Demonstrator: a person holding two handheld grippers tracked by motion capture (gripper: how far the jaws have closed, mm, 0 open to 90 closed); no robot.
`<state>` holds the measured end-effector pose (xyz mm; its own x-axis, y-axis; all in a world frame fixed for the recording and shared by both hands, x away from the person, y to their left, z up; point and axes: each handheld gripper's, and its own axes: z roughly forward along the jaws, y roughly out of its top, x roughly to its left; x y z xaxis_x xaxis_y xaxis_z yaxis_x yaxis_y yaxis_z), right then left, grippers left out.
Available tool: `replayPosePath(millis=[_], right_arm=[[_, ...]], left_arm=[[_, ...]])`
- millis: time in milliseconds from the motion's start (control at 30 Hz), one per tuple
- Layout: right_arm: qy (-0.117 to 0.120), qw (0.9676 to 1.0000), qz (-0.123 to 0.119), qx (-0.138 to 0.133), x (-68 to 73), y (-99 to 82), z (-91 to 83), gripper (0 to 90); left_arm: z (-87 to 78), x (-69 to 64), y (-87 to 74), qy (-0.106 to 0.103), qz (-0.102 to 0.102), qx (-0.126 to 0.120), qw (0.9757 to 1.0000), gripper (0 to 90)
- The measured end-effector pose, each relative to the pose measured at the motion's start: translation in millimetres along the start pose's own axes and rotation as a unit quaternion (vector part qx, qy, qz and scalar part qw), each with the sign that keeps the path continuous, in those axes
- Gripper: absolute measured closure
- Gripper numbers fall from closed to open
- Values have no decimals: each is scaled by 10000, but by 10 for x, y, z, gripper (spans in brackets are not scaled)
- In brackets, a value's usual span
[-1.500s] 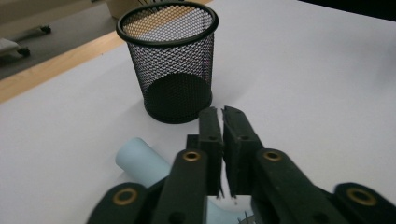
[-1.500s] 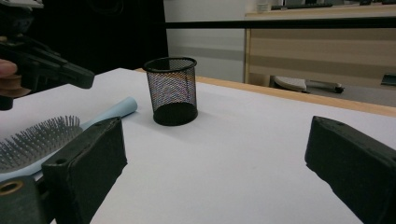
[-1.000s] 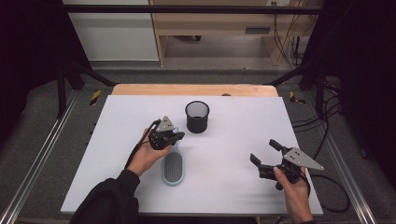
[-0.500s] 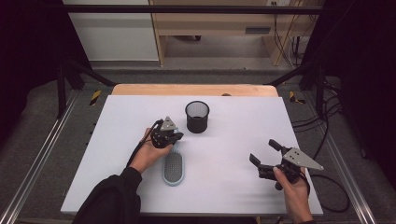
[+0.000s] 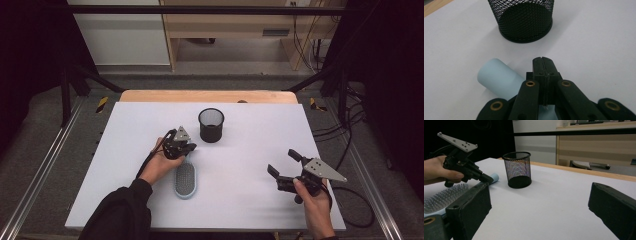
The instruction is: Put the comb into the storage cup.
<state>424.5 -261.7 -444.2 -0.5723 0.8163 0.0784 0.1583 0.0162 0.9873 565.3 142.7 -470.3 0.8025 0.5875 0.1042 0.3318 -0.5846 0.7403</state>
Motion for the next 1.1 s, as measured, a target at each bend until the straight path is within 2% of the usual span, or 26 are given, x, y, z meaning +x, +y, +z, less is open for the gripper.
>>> replayPosePath(millis=[300, 633, 767, 900, 1100], right_arm=[[53, 10000, -3, 39, 13, -2, 5, 44], [81, 9999, -19, 110, 32, -5, 19, 44], [67, 9999, 3, 114, 25, -6, 19, 44], [48, 9999, -9, 136, 25, -11, 21, 44], [7, 9999, -45, 151, 31, -6, 13, 46]], left_arm=[[-127, 63, -87, 151, -32, 219, 9996, 900], [-476, 111, -411, 329, -251, 175, 9990, 900], [-625, 140, -554, 297, -384, 179, 9987, 900], [-740, 158, -657, 323, -393, 216, 9985, 900], [-937, 191, -824, 334, -615, 229, 9973, 900]])
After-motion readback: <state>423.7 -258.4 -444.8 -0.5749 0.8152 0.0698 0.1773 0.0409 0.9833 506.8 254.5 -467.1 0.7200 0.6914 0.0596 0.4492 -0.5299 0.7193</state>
